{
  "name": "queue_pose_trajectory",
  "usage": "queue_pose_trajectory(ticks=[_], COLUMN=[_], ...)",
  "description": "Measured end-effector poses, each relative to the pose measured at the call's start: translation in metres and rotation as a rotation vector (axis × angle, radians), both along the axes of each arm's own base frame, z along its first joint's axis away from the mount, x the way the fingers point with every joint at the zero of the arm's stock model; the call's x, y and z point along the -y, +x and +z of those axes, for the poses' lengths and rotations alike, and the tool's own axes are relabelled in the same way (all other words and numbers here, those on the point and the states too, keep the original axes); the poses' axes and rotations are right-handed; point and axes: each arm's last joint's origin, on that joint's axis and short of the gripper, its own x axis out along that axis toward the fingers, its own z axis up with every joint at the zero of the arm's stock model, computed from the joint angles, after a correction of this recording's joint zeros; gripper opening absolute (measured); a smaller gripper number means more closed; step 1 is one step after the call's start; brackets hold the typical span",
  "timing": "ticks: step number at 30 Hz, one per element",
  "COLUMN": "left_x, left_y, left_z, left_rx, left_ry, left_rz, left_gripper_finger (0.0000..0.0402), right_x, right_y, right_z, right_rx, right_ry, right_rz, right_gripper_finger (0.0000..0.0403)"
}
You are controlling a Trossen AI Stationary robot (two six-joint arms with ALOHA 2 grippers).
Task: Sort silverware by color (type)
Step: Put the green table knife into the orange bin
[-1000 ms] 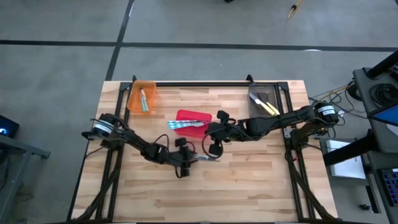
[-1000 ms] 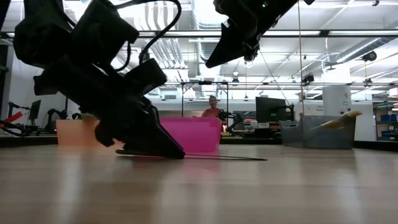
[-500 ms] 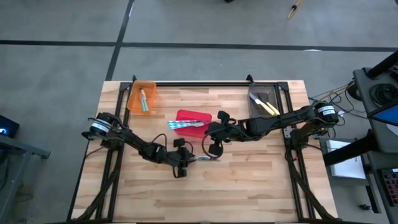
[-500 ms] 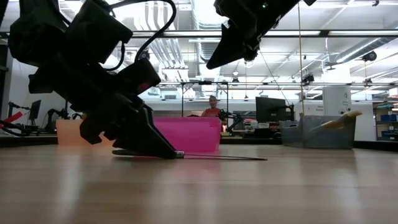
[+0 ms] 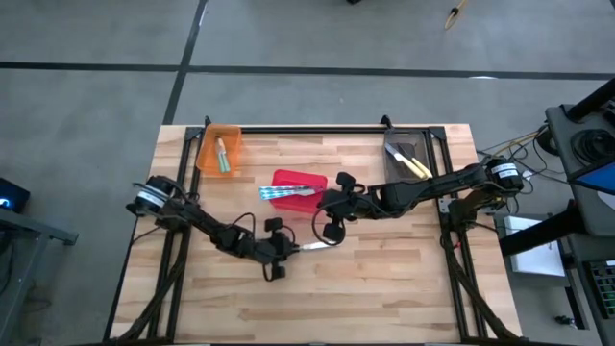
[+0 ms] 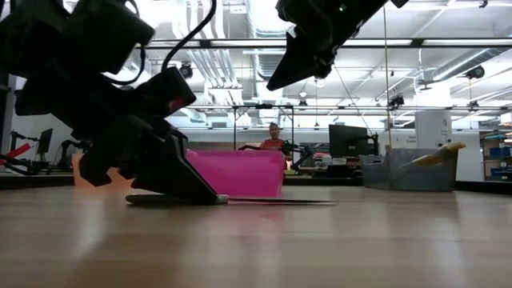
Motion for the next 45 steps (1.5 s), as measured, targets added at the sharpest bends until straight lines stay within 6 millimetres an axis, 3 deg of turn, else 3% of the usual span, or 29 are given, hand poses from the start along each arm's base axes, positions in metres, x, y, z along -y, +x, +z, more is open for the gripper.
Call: queue_pose_trajectory(ticks=[12,19,28,35,39,45], left_x=[0.013,0.02,0.025,0.012,0.004,0.0], left_y=[-0.027,-0.042,-0.034,-0.022,-0.02,-0.021], left_z=[0.029,0.029,0.038,0.042,0.04,0.036], left_rx=[-0.043,-0.11,-0.087,-0.103,-0.142,-0.21], left_ry=[0.008,-0.028,0.026,0.128,0.113,0.148], left_rz=[0.114,0.157,0.097,0.069,0.038,-0.084], left_gripper_finger=[0.0005,0.0003,0.0001,0.0,0.0001,0.0032], right_x=[0.001,0.001,0.001,0.001,0.0,-0.01], right_y=[-0.009,-0.011,-0.01,-0.01,-0.01,-0.007], right_z=[-0.014,-0.019,-0.021,-0.021,-0.021,-0.023], right_rx=[-0.107,-0.112,-0.092,-0.087,-0.072,-0.064], right_ry=[-0.006,0.004,0.005,0.017,0.101,0.432], right_rz=[-0.011,-0.022,-0.02,-0.028,-0.051,-0.007], right_gripper_finger=[0.0009,0.0009,0.0009,0.0009,0.0009,0.0009])
